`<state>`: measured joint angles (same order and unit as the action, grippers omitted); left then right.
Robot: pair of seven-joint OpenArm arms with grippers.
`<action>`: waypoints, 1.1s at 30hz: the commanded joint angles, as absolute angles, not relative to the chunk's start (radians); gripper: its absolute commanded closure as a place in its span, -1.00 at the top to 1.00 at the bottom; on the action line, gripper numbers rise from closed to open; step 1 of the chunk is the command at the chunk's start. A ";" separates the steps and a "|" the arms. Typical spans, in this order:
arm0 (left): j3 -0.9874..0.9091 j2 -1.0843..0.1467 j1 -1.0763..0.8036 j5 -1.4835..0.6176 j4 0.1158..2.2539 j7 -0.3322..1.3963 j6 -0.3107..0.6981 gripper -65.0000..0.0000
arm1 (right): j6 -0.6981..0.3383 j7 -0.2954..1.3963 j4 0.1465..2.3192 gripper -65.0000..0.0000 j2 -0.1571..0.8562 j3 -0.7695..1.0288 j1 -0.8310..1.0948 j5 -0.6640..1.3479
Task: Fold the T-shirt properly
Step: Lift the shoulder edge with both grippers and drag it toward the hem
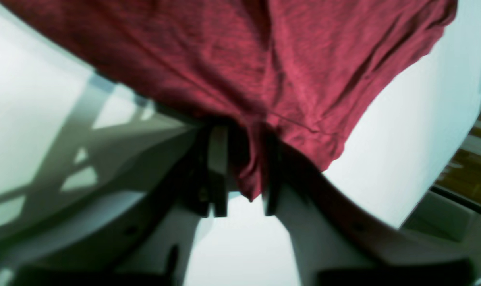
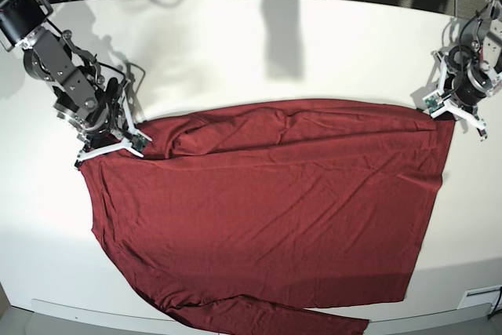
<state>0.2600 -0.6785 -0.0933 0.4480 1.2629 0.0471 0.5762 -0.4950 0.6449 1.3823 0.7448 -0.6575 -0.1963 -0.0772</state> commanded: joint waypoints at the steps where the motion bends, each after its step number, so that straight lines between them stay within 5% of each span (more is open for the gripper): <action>1: 0.276 -0.673 -0.113 0.462 1.243 0.104 0.673 -1.00 | -0.512 0.655 1.385 -0.75 0.756 -0.656 -0.205 -0.068; 4: 0.276 -0.673 -0.113 0.453 1.243 0.104 0.673 -1.00 | -0.508 0.656 1.385 -1.00 0.756 -0.656 -0.205 -0.068; 14: 0.261 -0.674 -0.114 0.124 1.253 0.181 0.673 -1.00 | -0.350 0.666 1.420 -1.00 0.786 -0.654 -0.204 -0.014; 25: 0.006 -0.674 -0.116 -0.263 1.399 0.265 0.698 -1.00 | -0.414 0.690 1.481 -1.00 0.828 -0.455 -0.205 0.180; 33: -0.090 -0.673 -0.096 -0.297 1.405 0.193 0.657 -1.00 | -0.438 0.678 1.466 -1.00 0.805 -0.379 -0.209 0.209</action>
